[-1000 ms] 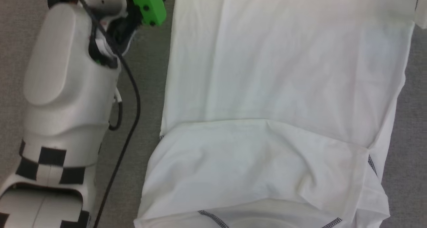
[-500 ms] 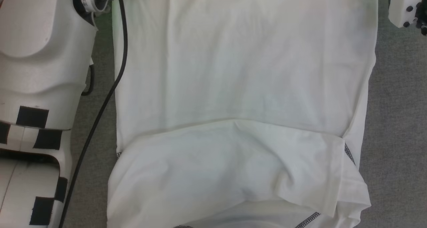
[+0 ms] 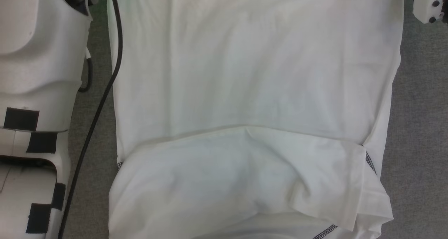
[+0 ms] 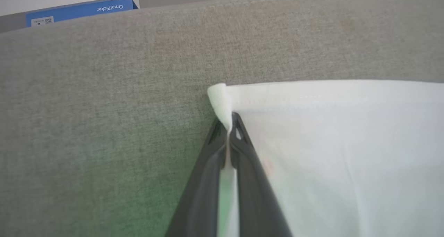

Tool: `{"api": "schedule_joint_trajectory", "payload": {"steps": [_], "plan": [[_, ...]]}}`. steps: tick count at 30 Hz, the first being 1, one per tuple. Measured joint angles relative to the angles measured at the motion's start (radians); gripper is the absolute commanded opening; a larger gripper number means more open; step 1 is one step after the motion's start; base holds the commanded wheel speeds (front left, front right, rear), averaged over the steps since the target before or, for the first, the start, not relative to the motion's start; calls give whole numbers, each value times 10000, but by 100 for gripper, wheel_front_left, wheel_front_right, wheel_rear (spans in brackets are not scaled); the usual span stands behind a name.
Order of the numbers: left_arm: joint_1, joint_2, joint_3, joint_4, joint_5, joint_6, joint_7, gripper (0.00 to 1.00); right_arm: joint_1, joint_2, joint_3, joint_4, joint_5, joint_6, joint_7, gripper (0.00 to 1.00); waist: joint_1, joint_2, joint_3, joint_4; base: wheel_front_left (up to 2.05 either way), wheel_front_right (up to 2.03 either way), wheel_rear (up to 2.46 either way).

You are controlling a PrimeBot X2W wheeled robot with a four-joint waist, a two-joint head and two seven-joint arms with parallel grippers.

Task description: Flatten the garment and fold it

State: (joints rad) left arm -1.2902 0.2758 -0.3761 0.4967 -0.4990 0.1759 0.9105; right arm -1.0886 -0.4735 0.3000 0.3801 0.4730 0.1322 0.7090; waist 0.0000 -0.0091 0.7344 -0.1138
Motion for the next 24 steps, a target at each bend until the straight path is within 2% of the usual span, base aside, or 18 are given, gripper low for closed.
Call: {"api": "schedule_joint_trajectory", "payload": {"steps": [5,13,14,24], "plan": [[341,-280,518,-96,-646,-140,-857,0,-8,-105,75,255,33,0,-318,0,0,0,-227,166,0,0,0],[801,-487,1323,-244,-1651,-750,-2067,0,0,-242,132,566,17,0,-872,0,0,0,-1127,482,0,0,0],[1202,-487,1444,-332,-1831,-972,-2263,0,52,-293,150,621,36,0,-1058,0,0,0,-1573,615,0,0,0],[3430,-474,1728,-1001,-2853,-1973,-2713,0,1733,-395,58,370,673,0,-1469,0,0,0,-3377,1075,0,0,0]]}}
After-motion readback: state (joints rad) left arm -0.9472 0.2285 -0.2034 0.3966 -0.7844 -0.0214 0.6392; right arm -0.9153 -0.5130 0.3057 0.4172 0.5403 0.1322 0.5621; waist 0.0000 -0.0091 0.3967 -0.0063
